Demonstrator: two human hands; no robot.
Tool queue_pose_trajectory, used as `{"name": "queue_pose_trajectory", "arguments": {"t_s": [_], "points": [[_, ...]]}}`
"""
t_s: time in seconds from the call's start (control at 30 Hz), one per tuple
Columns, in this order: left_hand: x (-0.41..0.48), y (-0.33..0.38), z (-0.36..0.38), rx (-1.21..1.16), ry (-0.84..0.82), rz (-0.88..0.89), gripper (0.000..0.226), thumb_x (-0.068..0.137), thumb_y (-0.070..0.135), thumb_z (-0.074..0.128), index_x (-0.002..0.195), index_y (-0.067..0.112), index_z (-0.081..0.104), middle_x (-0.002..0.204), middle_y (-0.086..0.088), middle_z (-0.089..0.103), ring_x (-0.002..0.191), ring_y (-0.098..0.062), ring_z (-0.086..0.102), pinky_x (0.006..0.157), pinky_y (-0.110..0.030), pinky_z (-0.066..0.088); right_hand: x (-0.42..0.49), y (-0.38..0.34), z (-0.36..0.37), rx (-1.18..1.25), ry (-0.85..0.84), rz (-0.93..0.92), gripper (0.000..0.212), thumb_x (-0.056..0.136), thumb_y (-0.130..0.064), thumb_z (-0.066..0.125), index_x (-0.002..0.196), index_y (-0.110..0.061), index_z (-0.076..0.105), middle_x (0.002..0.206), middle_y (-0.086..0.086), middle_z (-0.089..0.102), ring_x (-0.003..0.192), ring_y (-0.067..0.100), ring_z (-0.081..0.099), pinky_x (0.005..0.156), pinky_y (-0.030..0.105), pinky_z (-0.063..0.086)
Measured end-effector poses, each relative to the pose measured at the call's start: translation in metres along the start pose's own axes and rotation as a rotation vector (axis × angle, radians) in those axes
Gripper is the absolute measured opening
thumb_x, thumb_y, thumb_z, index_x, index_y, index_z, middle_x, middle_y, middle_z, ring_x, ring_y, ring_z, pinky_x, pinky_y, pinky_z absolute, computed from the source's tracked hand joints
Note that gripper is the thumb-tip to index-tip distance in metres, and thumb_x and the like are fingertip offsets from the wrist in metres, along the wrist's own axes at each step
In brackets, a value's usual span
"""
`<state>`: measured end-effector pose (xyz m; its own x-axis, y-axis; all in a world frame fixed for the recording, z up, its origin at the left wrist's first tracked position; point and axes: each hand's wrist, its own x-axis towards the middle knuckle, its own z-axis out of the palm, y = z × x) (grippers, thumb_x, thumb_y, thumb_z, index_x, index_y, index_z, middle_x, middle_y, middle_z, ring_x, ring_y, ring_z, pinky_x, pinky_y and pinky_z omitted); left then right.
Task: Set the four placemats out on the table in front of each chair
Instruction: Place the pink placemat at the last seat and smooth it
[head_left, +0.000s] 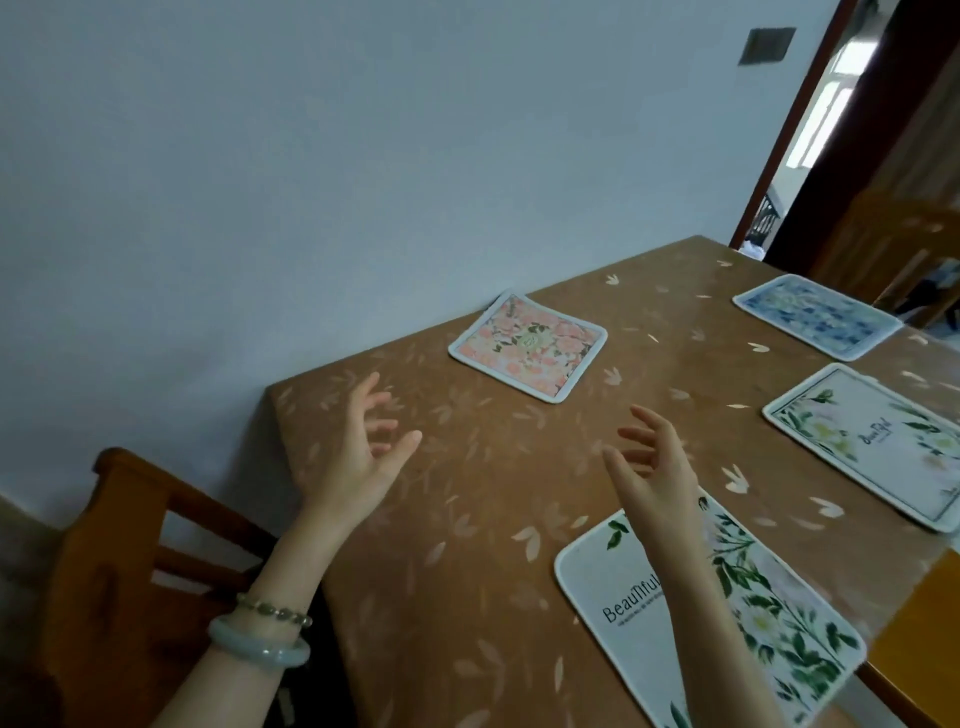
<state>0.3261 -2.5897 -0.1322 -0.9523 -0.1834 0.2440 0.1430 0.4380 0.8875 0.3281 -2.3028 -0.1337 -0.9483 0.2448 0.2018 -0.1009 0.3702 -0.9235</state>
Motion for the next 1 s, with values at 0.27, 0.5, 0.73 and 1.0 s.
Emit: {"name": "queue_pose_trajectory", "arguments": {"t_s": [0.27,0.5,0.73,1.0], "points": [[0.134,-0.054,0.018,0.011,-0.128,0.033,0.075,0.086,0.027,0.068,0.145,0.034,0.023,0.131,0.01,0.044,0.108,0.002,0.053,0.081,-0.015,0.044,0.08,0.007,0.078,-0.048,0.124,0.08,0.044,0.087,-0.015,0.067,0.127,-0.025,0.051,0.098,-0.017,0.057,0.081,-0.004,0.059,0.062,0.007,0.045],[0.249,-0.109,0.055,0.051,-0.189,0.017,0.072,0.084,0.039,0.067,0.14,0.041,0.022,0.136,0.01,0.045,0.11,-0.006,0.054,0.077,-0.02,0.046,0.153,0.031,0.118,-0.043,0.248,0.141,0.04,0.087,-0.01,0.066,0.123,-0.025,0.056,0.1,-0.011,0.062,0.087,0.005,0.062,0.071,0.017,0.049],[0.326,-0.164,0.1,0.054,-0.267,-0.021,0.073,0.085,0.031,0.068,0.143,0.031,0.025,0.138,0.004,0.043,0.109,-0.012,0.053,0.077,-0.023,0.047,0.21,0.088,0.141,-0.049,0.358,0.27,0.031,0.088,-0.011,0.063,0.115,-0.025,0.059,0.097,-0.011,0.063,0.087,0.004,0.062,0.075,0.022,0.052],[0.379,-0.217,0.15,0.091,-0.332,-0.039,0.075,0.082,0.033,0.071,0.143,0.021,0.029,0.112,0.019,0.047,0.1,-0.006,0.057,0.079,-0.026,0.05,0.255,0.16,0.179,-0.032,0.377,0.4,0.036,0.087,-0.017,0.064,0.123,-0.015,0.058,0.101,-0.01,0.061,0.091,-0.001,0.059,0.073,0.017,0.046]]}}
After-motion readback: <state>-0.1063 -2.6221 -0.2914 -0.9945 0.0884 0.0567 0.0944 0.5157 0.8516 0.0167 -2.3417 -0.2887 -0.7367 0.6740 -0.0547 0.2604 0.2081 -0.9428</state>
